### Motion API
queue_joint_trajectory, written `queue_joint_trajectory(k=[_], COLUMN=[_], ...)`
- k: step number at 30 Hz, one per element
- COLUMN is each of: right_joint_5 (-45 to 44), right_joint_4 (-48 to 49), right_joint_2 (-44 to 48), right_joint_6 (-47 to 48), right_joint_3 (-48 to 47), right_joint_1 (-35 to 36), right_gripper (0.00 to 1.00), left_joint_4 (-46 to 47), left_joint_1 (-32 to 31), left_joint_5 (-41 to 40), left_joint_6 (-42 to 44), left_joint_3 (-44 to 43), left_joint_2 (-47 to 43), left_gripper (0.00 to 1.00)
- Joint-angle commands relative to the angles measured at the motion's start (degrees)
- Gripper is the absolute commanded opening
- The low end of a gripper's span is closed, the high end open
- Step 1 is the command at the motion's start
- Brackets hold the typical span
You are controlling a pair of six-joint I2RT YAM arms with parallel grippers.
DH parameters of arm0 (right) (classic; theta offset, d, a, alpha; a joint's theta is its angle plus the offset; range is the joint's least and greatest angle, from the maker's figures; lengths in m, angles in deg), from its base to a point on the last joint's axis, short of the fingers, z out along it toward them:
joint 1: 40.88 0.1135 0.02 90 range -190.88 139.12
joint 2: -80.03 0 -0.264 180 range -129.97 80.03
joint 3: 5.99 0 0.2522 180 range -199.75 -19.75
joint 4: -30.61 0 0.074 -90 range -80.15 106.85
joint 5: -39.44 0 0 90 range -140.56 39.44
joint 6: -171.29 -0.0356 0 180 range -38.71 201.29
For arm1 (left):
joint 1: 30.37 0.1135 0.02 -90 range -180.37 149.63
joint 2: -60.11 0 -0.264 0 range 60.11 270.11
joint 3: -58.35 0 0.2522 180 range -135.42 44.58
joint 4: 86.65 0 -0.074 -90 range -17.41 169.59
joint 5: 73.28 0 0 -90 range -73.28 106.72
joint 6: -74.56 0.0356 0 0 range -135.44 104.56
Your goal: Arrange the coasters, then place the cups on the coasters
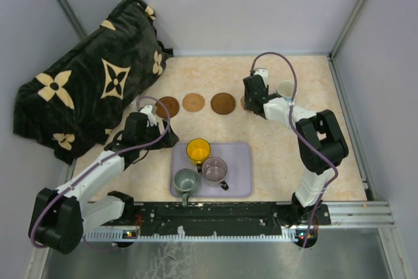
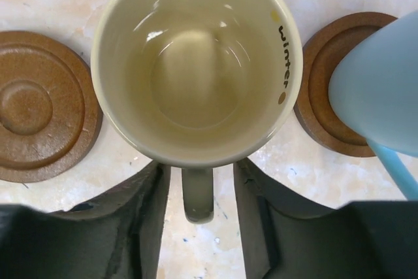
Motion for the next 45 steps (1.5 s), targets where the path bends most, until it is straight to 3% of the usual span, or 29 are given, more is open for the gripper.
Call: queue_joint_trajectory(k=[1,5,17,29,39,45], right_joint_5=[-2.11,-2.61,-2.77,-0.99,2.64,2.86], right_joint_4=[2.92,2.87,2.36,-1.21,-10.25,-13.39], right_joint_2=[2.83,2.86,4.40,20.40,31.60,34.32], right_joint_6=[-0.11,-0.10,-0.40,-1.24,-2.89,-5.14], right_joint_3=[-2.78,-2.73,-2.19,1.85,7.46,11.07], right_joint_1=[-0.30,-0.30,-0.30,1.56,12.03,22.07], right_gripper=[0.49,0.56,0.57,0.58,0.58,0.56], left_joint_4=[1.56,1.33,1.12,1.02,-1.89,-3.80], left_joint_1=[-0.25,-0.28,-0.31,-0.34,-5.47,-7.09], left_joint_5=[0.37,0.21,0.46,0.50,-2.44,-3.19], left_joint_6=[-0.13,-0.07,0.02,0.18,0.44,-0.10], left_joint_3=[0.32,0.31,0.24,-0.91,-2.06,-1.41], left_joint_2=[0.31,0.30,0.40,-0.63,-2.30,-5.48], left_gripper=[0.96,0.95,0.95,0.96,0.97,0.98])
